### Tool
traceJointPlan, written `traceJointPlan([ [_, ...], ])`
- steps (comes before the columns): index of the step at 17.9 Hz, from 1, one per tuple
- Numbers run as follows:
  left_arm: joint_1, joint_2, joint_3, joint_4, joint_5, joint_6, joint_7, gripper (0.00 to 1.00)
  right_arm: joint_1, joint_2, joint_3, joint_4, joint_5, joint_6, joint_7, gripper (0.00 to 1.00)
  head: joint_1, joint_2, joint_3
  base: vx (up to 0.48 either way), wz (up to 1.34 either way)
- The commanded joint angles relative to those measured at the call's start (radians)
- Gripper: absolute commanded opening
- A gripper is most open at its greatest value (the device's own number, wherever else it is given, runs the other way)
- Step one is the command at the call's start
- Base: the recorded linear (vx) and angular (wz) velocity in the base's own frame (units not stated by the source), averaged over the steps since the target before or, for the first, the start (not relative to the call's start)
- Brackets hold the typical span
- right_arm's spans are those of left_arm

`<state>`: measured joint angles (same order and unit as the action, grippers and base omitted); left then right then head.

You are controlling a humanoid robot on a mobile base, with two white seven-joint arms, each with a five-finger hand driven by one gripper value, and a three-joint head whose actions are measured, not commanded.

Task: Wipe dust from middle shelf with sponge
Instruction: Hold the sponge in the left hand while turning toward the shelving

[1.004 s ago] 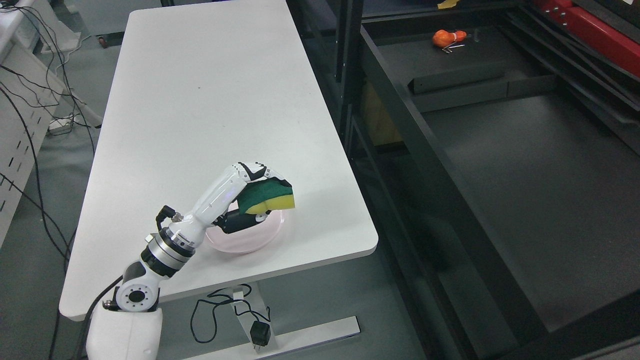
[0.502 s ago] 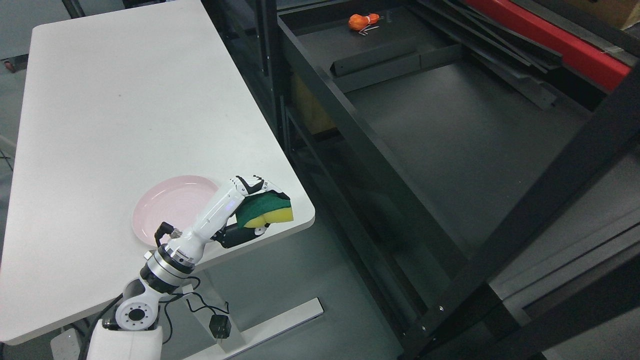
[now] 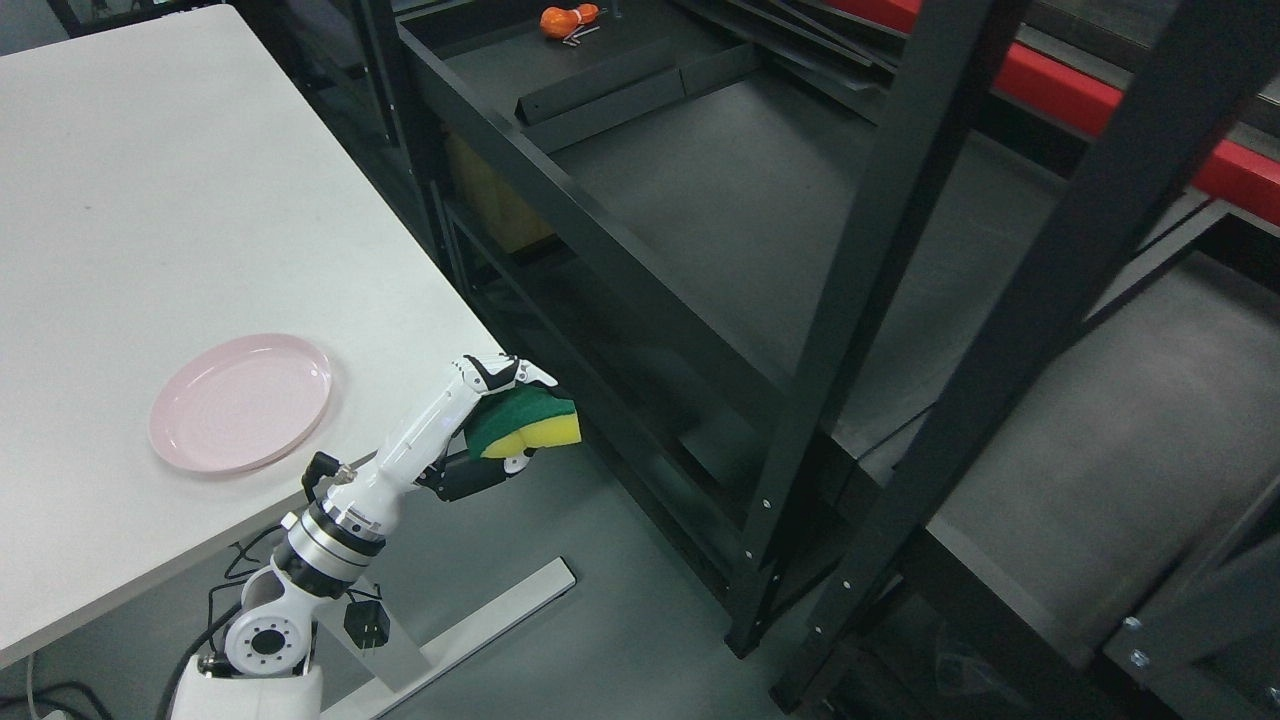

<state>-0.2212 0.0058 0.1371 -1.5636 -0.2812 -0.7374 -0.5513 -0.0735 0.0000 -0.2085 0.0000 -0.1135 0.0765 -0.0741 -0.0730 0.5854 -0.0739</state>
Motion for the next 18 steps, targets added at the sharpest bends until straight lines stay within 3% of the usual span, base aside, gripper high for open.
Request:
traceJointPlan([
  [1, 0.042, 0.012, -0.007, -0.032, 0.094, 0.001, -0.002, 0.0, 0.0, -0.017, 0.0, -0.017, 0.0, 0.0, 0.0, 1.0, 0.0, 0.0, 0.0, -0.204, -0.39],
  [18, 0.062, 0.012, -0.059, -0.029, 0.137, -0.004, -0.01, 0.0, 0.0, -0.017, 0.0, -0.017, 0.0, 0.0, 0.0, 1.0, 0.0, 0.0, 0.0, -0.166, -0.51],
])
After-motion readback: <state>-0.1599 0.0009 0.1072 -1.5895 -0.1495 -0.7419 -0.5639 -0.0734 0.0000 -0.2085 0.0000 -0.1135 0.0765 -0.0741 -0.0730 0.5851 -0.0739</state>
